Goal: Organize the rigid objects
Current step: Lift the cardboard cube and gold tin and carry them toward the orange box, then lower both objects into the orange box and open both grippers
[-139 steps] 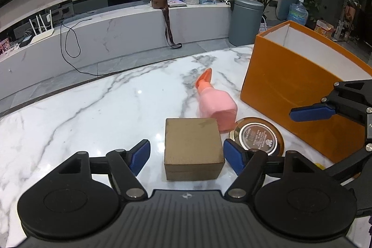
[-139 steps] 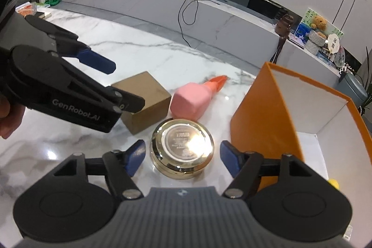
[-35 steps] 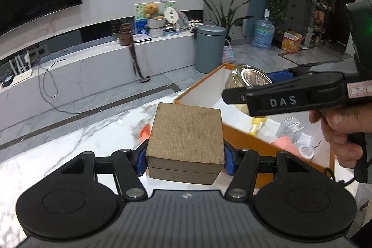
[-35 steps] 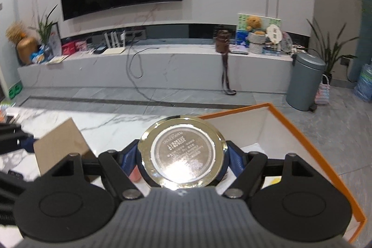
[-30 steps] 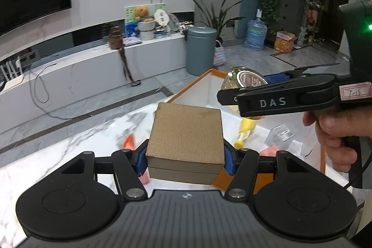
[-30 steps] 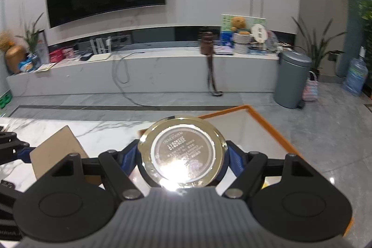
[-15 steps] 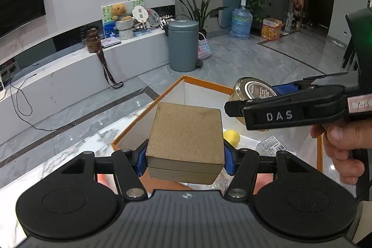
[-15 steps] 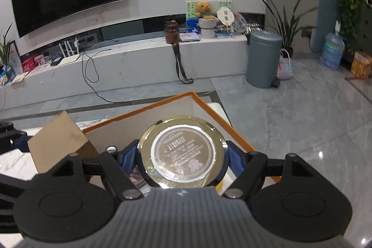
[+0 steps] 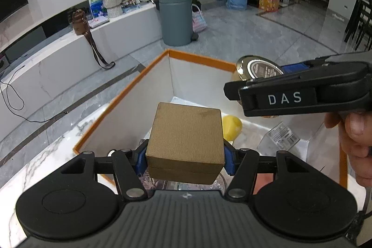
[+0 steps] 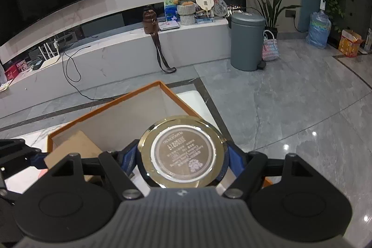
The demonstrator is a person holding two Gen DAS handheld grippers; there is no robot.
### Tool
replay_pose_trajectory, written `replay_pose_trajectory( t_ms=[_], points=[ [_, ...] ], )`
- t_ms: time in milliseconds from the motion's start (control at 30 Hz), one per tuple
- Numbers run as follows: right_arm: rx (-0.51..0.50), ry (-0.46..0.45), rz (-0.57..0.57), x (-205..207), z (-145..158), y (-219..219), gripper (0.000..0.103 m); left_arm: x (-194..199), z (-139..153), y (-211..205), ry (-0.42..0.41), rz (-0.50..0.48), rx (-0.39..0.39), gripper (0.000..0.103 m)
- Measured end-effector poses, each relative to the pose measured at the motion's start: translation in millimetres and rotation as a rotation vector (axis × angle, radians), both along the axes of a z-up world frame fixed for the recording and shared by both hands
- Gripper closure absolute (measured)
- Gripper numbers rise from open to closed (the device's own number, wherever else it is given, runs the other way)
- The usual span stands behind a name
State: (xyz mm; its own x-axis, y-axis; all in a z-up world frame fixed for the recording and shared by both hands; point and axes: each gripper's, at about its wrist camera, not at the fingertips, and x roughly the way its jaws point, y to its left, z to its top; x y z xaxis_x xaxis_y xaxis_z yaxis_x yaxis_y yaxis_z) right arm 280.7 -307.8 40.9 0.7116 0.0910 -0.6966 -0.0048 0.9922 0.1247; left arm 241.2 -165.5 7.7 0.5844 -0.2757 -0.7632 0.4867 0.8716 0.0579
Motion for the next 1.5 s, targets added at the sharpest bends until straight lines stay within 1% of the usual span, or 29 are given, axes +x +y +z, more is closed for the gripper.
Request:
replay_pose_trajectory(
  t_ms=[167, 300, 400, 667, 800, 1000, 1100, 1167, 1300, 1400, 1433, 1500],
  points=[
    [0.002, 0.024, 0.002, 7, -8, 2, 0.028, 11, -7, -7, 0.02, -0.014, 0.058, 0.034],
    [-0.016, 0.085, 0.013, 17, -17, 4, 0.028, 28, -7, -2, 0.026, 0.0, 0.074, 0.034],
    [-0.012, 0.111, 0.012, 21, -24, 5, 0.028, 34, -12, -4, 0.027, -0.025, 0.117, 0.034],
    [0.021, 0.113, -0.003, 33, -37, 10, 0.028, 47, -27, -17, 0.039, -0.08, 0.18, 0.034],
    [0.043, 0.121, -0.029, 42, -42, 14, 0.028, 56, -33, -24, 0.063, -0.106, 0.207, 0.034],
    [0.038, 0.112, -0.044, 51, -47, 22, 0.028, 68, -48, -33, 0.092, -0.133, 0.289, 0.034],
    [0.035, 0.115, -0.05, 55, -50, 25, 0.028, 71, -49, -31, 0.121, -0.132, 0.279, 0.034],
    [0.077, 0.137, -0.056, 59, -54, 24, 0.028, 73, -49, -30, 0.127, -0.132, 0.29, 0.034],
    [0.089, 0.157, -0.07, 64, -62, 23, 0.028, 77, -52, -33, 0.156, -0.142, 0.315, 0.031],
    [0.126, 0.169, -0.079, 67, -66, 22, 0.028, 75, -52, -36, 0.147, -0.151, 0.331, 0.028],
    [0.134, 0.173, -0.085, 69, -68, 22, 0.028, 74, -52, -35, 0.138, -0.149, 0.34, 0.024],
    [0.142, 0.181, -0.1, 71, -70, 21, 0.028, 74, -52, -36, 0.13, -0.147, 0.344, 0.024]
  ],
)
